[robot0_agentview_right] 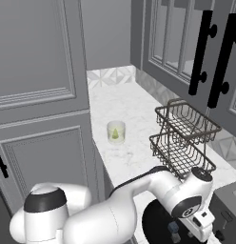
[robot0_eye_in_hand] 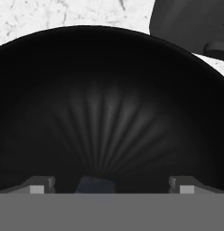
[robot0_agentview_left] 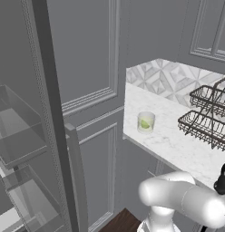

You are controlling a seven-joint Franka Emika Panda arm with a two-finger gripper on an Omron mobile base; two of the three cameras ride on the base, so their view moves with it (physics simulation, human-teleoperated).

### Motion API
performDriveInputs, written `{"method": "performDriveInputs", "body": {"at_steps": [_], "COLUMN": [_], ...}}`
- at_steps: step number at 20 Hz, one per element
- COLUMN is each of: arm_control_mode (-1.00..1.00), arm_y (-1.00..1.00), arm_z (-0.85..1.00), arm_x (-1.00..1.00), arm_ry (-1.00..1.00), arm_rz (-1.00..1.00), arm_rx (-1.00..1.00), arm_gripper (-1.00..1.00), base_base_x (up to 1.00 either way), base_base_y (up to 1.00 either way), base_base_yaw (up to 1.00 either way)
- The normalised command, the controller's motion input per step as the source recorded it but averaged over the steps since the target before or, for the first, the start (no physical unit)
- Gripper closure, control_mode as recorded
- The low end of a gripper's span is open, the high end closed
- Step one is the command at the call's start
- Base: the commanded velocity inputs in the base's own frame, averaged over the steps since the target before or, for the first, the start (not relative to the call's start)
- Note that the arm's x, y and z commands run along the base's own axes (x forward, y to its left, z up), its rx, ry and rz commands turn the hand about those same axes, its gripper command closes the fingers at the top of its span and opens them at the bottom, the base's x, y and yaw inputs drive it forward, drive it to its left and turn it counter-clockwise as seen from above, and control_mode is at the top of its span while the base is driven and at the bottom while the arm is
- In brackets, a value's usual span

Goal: Grab a lemon wedge from the fridge and one ice cube from the ice bowl, and put them in the glass of lemonade.

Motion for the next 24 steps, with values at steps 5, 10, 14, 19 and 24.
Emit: {"method": "performDriveInputs", "body": {"at_steps": [5, 10, 14, 19, 24], "arm_control_mode": [-1.00, -1.00, -1.00, -1.00, -1.00], "arm_y": [0.00, 0.07, 0.26, 0.05, 0.18], "arm_z": [0.00, 0.00, 0.00, -0.01, 0.00], "arm_x": [-0.25, -0.02, 0.00, 0.00, 0.01], "arm_ry": [0.00, 0.00, 0.00, 0.00, 0.00], "arm_rz": [0.00, 0.00, 0.00, 0.00, 0.00], "arm_rx": [0.00, 0.00, 0.00, 0.00, 0.00], "arm_gripper": [-1.00, -1.00, -1.00, -1.00, -1.00], "base_base_x": [0.00, 0.00, 0.00, 0.00, 0.00], "base_base_y": [0.00, 0.00, 0.00, 0.00, 0.00], "base_base_yaw": [0.00, 0.00, 0.00, 0.00, 0.00]}}
